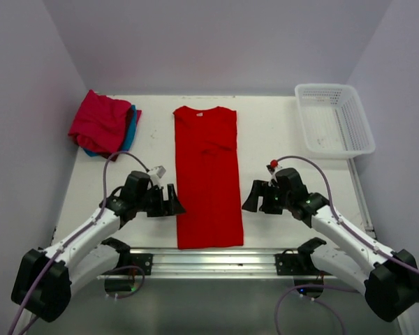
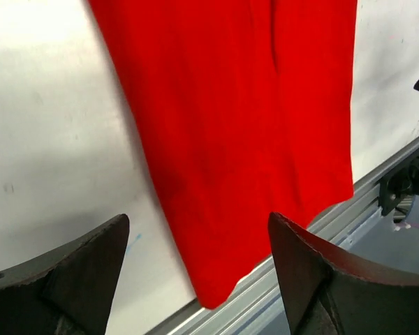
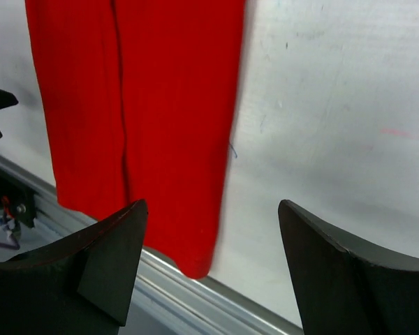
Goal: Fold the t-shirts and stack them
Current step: Grab the bottom of the folded rectangular tshirt with both arms
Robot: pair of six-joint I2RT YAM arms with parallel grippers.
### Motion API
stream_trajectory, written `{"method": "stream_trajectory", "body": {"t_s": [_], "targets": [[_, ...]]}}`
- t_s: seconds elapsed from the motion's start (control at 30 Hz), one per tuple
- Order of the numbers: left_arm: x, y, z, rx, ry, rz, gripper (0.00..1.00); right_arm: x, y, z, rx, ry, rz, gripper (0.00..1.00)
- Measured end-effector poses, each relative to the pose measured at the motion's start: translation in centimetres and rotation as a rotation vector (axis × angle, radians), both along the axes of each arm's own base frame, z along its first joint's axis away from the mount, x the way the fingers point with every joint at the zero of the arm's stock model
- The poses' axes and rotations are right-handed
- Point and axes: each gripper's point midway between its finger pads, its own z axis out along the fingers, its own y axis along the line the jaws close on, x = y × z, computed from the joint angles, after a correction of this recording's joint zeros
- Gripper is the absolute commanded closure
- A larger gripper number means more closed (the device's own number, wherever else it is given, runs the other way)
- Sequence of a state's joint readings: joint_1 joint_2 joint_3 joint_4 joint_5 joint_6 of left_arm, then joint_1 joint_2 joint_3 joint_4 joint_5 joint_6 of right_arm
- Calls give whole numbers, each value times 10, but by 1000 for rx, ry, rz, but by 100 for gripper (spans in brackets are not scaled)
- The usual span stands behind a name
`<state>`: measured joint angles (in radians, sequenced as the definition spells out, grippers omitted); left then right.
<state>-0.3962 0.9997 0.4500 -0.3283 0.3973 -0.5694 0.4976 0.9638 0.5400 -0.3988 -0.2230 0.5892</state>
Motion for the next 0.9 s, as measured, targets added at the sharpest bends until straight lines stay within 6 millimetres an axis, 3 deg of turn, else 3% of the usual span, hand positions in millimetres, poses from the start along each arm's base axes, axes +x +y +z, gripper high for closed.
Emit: {"method": "stream_trajectory", "body": {"t_s": [0.17, 0.27, 0.47, 0.77, 0.9], "targets": [[-42, -15, 12, -83, 26, -26, 14, -33, 4, -12, 102, 97, -15, 26], [-59, -22, 19, -139, 41, -36, 14, -44, 7, -9, 159, 120, -22, 28], [-94, -19, 3, -135, 175, -20, 16, -60, 14, -10, 228, 191, -37, 32], [-125, -12, -31, -11, 364, -16, 20, -84, 20, -24, 197, 309, -27, 40], [-127, -24, -32, -19, 360, -45, 21, -96, 22, -33, 154, 358, -17, 42]]}}
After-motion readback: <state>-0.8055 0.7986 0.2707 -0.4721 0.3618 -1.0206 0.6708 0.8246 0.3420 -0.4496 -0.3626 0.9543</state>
